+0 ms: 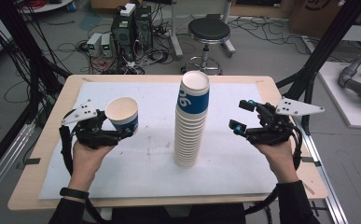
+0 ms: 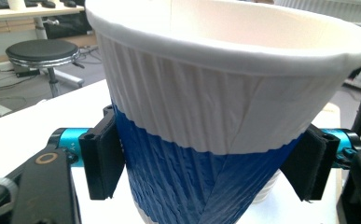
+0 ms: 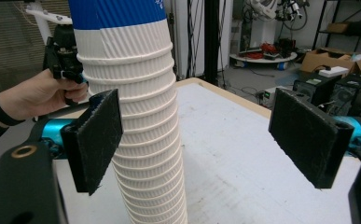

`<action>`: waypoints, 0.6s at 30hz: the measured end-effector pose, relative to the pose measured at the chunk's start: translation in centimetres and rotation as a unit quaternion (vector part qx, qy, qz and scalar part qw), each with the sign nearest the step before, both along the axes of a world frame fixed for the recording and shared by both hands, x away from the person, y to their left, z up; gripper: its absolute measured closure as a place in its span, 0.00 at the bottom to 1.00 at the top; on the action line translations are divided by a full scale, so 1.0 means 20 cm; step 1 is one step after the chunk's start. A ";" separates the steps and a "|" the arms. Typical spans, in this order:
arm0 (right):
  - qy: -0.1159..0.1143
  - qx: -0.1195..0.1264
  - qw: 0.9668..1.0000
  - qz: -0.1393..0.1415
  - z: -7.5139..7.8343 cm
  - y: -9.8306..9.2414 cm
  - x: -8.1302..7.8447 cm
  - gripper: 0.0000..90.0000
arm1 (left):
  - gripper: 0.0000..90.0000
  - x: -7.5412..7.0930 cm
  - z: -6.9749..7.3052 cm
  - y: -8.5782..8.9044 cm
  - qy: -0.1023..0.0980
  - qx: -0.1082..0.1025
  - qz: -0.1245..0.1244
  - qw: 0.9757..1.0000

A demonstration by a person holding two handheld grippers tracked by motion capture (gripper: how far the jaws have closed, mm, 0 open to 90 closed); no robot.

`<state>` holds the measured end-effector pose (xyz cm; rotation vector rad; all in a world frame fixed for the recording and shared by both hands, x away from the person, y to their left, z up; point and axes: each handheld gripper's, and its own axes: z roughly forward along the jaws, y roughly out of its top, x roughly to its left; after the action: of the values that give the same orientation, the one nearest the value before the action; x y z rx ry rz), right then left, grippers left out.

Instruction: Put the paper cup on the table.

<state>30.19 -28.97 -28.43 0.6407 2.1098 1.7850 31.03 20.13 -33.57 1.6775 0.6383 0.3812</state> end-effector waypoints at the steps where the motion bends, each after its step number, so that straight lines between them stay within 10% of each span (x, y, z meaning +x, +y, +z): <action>1: -0.001 0.000 1.000 0.000 0.00 0.00 0.00 0.20 | 0.28 0.00 -0.02 0.01 0.004 -0.001 0.002 1.000; 18: 0.004 -0.001 1.000 -0.002 -0.02 0.00 0.00 0.20 | 0.28 0.01 -0.17 0.10 0.012 0.009 0.042 0.999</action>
<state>30.27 -29.03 -28.84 0.6526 2.1137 1.7794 31.29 22.07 -36.91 1.6785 0.7270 0.4287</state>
